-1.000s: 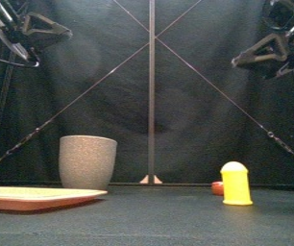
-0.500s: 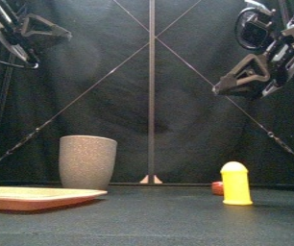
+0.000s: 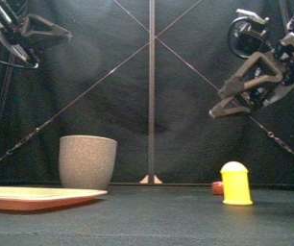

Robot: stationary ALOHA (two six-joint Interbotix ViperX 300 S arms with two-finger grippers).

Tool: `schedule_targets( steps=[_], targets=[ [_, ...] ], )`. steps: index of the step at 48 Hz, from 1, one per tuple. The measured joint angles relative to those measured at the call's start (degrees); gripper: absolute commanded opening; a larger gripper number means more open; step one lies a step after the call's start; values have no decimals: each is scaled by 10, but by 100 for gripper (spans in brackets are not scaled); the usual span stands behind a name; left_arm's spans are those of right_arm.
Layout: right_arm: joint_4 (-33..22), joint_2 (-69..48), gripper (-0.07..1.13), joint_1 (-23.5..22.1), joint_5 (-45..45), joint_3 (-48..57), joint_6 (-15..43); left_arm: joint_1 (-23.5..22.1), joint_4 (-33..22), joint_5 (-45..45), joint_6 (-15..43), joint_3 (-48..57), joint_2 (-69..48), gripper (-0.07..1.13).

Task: Pick the yellow can then place it in the grey bowl
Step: Pick the yellow can

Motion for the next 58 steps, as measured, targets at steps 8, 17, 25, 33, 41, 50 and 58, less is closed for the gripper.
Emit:
schedule_targets(
  steps=[8, 17, 25, 33, 41, 50, 58],
  targets=[
    [-9, 69, 99, 4, 54, -18, 10, 2, 0, -3, 0, 1, 0, -2],
    [-11, 141, 99, 21, 76, -60, 11, 9, 0, -9, 0, 0, 0, -2],
    [-3, 195, 99, 28, 88, -80, 12, 10, 0, -10, 0, 0, -1, -3],
    [9, 208, 98, 28, 90, -82, 12, 11, 0, -10, 0, 1, 0, -2],
    [10, 208, 95, 28, 91, -82, 12, 11, 0, -10, 0, 0, 0, -2],
    [15, 210, 76, 28, 91, -82, 12, 11, -1, -10, 0, 1, 0, -2],
    [15, 211, 63, 28, 91, -82, 11, 11, -1, -10, 0, 0, 0, -2]
  ],
)
